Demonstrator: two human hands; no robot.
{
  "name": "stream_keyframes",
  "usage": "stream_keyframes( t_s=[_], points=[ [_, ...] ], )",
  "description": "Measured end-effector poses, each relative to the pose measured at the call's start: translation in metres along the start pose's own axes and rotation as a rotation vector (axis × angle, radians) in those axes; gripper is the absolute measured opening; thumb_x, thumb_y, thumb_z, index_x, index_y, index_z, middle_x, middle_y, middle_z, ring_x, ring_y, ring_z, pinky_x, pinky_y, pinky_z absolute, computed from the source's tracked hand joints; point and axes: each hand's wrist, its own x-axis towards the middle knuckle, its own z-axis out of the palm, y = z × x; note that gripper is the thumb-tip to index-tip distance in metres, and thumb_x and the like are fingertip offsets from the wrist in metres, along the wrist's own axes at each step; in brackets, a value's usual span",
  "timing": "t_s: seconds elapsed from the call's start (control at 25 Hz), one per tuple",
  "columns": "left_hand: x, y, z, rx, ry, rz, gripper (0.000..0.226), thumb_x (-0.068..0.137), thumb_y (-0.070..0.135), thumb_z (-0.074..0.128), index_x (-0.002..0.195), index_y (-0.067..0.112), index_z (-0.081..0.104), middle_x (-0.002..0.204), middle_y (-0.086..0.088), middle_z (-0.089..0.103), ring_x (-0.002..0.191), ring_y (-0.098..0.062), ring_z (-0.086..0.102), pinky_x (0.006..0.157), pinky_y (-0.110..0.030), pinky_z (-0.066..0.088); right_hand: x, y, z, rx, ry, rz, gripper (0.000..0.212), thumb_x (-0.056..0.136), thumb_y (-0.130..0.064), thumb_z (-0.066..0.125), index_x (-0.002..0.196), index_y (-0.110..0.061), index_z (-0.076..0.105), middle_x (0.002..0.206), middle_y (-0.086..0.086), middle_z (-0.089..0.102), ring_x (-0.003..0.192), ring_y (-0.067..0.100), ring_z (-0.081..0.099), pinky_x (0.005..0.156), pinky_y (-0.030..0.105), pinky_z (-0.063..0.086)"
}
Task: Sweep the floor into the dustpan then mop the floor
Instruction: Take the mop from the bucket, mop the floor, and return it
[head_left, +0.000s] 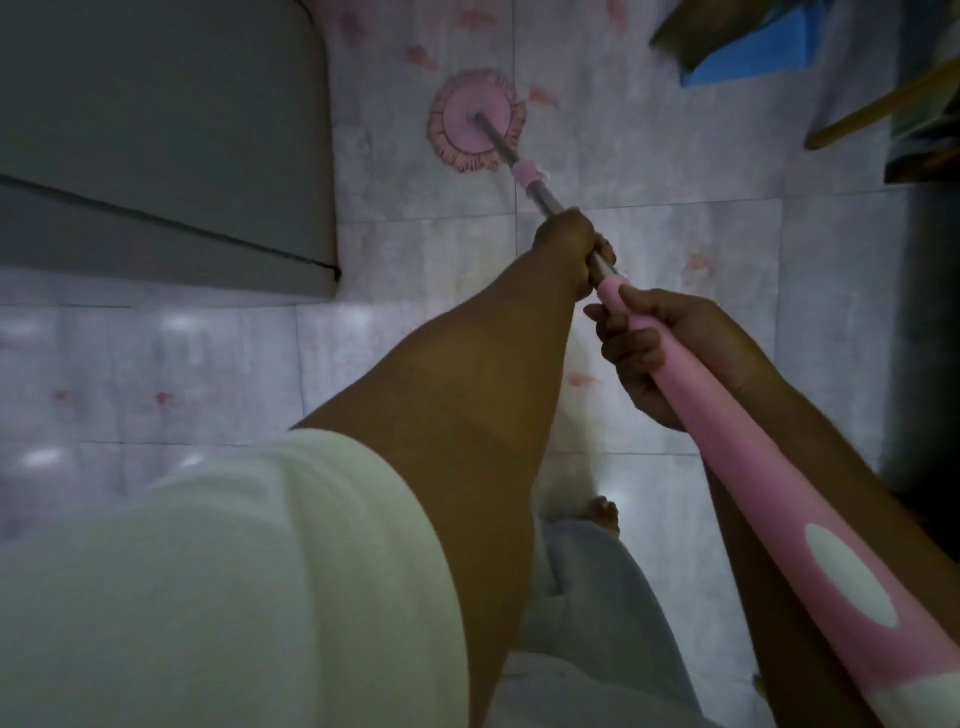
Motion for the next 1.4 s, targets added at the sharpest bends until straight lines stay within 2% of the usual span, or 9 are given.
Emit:
stream_keyframes(
  t_s=[0.12,0.28,0.48,0.56,0.84,1.08,1.24,1.4],
  points=[
    [0.038,0.070,0.002,-0.028,-0.013,0.029,0.033,0.101,0.034,0.036,0.084,0.008,0.048,0.042,-0.001,0.043,0.034,-0.012,0.039,0.040,-0.016,0.035,0.051,-0.052,0.030,0.030,-0.022,-0.032,0.036,0.082,-0.031,0.061,0.105,-0.005,0.052,0.069,-0.002,0.051,0.040,0.002,0.045,0.034,0.013,0.040],
    [0.075,0.139,-0.005,-0.086,0.001,0.086,0.028,0.100,0.026,0.038,0.080,0.008,0.047,0.037,0.001,0.040,0.031,-0.011,0.037,0.039,-0.015,0.033,0.104,-0.105,0.068,-0.026,-0.071,-0.002,0.036,0.089,-0.039,0.054,0.101,-0.004,0.052,0.065,-0.004,0.048,0.039,0.002,0.044,0.035,0.012,0.038],
    [0.103,0.168,-0.027,-0.105,0.051,0.139,0.031,0.100,0.024,0.040,0.077,0.005,0.047,0.040,-0.001,0.038,0.038,-0.014,0.036,0.043,-0.018,0.031,0.138,-0.113,0.099,-0.117,-0.059,0.039,0.031,0.093,-0.038,0.051,0.093,-0.007,0.050,0.061,-0.005,0.043,0.036,0.002,0.042,0.034,0.011,0.037],
    [0.104,0.165,-0.033,-0.078,0.060,0.128,0.035,0.099,0.025,0.040,0.071,0.006,0.046,0.035,0.000,0.038,0.039,-0.015,0.036,0.046,-0.018,0.031,0.140,-0.105,0.101,-0.128,-0.043,0.037,0.032,0.094,-0.038,0.050,0.089,-0.006,0.051,0.059,-0.005,0.044,0.036,0.001,0.041,0.034,0.010,0.036],
    [0.076,0.092,-0.045,-0.016,0.106,0.061,0.037,0.098,0.029,0.038,0.067,0.010,0.046,0.033,0.002,0.040,0.035,-0.014,0.037,0.044,-0.016,0.031,0.103,-0.049,0.064,-0.162,-0.028,0.065,0.031,0.094,-0.037,0.050,0.091,-0.005,0.051,0.059,-0.004,0.043,0.035,0.002,0.040,0.030,0.013,0.034],
    [0.017,-0.034,-0.043,-0.041,0.071,0.051,0.040,0.100,0.032,0.034,0.072,0.008,0.048,0.029,0.000,0.041,0.035,-0.016,0.038,0.045,-0.019,0.032,0.030,0.037,-0.003,-0.163,0.000,0.111,0.036,0.096,-0.040,0.045,0.090,-0.005,0.051,0.055,-0.003,0.042,0.032,0.003,0.038,0.029,0.013,0.031],
    [-0.023,-0.121,-0.040,0.003,0.064,0.027,0.044,0.100,0.036,0.035,0.072,0.005,0.049,0.031,-0.004,0.045,0.035,-0.019,0.041,0.045,-0.021,0.037,-0.029,0.094,-0.046,-0.148,0.049,0.152,0.033,0.092,-0.039,0.049,0.093,-0.006,0.053,0.055,-0.003,0.043,0.032,0.004,0.038,0.030,0.013,0.029],
    [-0.037,-0.146,-0.044,0.000,0.046,-0.003,0.043,0.100,0.039,0.036,0.075,0.007,0.050,0.031,-0.002,0.045,0.036,-0.018,0.042,0.046,-0.021,0.039,-0.046,0.114,-0.057,-0.148,0.064,0.141,0.033,0.090,-0.038,0.051,0.098,-0.005,0.052,0.056,-0.002,0.045,0.033,0.005,0.039,0.029,0.015,0.032]
  ],
)
